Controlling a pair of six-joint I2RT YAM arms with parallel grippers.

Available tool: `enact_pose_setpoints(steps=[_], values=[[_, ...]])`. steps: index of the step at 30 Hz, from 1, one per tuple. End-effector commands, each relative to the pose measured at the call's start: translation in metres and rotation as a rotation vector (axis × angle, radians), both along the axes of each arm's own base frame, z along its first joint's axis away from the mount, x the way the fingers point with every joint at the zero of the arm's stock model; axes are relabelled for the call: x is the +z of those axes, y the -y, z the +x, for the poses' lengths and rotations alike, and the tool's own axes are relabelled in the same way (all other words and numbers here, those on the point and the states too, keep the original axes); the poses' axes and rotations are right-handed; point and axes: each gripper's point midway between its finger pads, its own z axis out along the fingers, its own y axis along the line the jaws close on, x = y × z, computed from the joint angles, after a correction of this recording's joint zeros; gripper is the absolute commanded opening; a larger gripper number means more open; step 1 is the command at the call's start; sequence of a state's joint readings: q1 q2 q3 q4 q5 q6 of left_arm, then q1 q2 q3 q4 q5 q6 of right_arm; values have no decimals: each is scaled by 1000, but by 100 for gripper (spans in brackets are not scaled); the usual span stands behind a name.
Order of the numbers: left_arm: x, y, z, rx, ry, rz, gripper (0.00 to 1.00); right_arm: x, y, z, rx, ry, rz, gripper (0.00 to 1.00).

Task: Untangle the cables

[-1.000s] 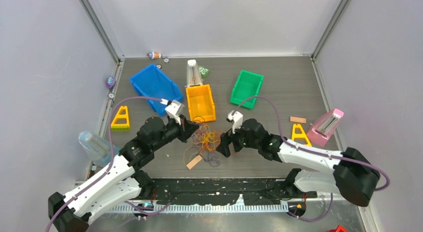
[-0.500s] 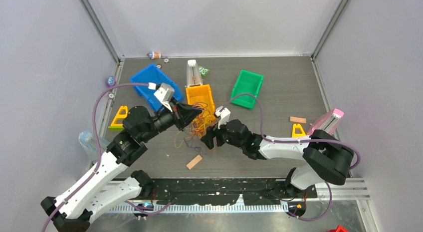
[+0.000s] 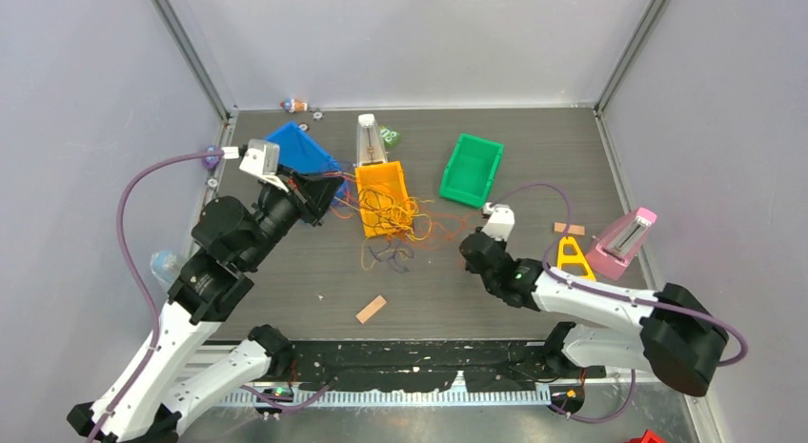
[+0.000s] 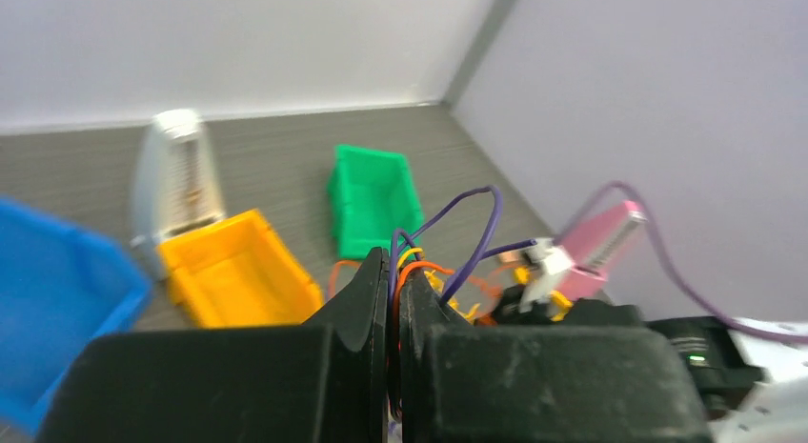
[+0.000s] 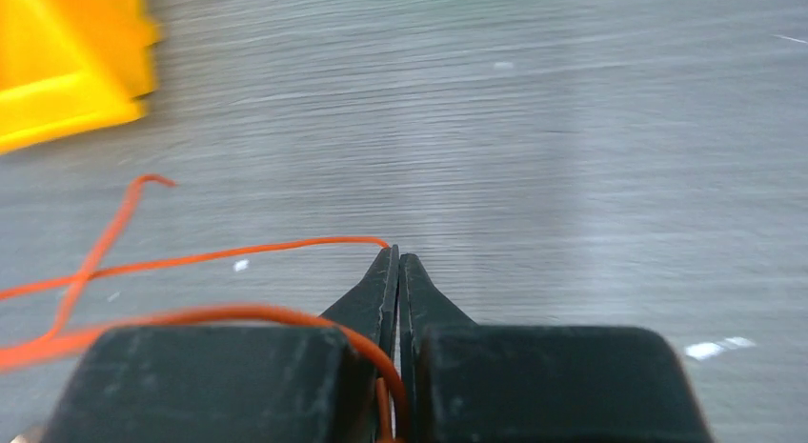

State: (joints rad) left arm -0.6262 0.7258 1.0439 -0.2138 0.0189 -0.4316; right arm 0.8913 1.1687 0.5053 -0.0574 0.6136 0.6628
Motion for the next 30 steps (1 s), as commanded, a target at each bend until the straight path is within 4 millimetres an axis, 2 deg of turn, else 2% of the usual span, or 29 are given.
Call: enact_pose_setpoints(steps=[1,5,6,8,11,15,17,19,25,26,27,28,29,30], values=[[-27,-51,18,271,-70,81,0,-3,90,-13,-366,-37,-111,5],[-62,-53,18,281,-112,124,0,25,126,-18,-527,18,-118,5],[-73,-60,20,319,-134,141,0,31,134,-18,-575,46,-110,5],[-97,-79,23,417,-193,184,0,40,151,-23,-631,63,-134,5],[-131,-118,22,606,-302,236,0,50,179,-32,-726,51,-190,5],[-161,-165,14,800,-396,257,0,55,205,-39,-846,14,-199,5],[-171,-177,14,839,-418,262,0,63,209,-38,-856,35,-204,5],[-181,-178,14,833,-433,260,0,71,209,-34,-845,60,-207,5],[-209,-148,22,678,-468,238,0,96,200,-21,-709,95,-231,5],[-214,-145,21,663,-478,240,0,102,191,-16,-665,109,-185,5],[-217,-142,22,646,-482,240,0,104,187,-14,-603,100,-217,5],[-219,-138,22,623,-481,239,0,111,175,-8,-539,119,-155,5],[-222,-134,22,604,-483,236,0,114,169,-7,-468,120,-176,5],[-223,-130,22,582,-480,232,0,122,154,-2,-393,149,-105,5]])
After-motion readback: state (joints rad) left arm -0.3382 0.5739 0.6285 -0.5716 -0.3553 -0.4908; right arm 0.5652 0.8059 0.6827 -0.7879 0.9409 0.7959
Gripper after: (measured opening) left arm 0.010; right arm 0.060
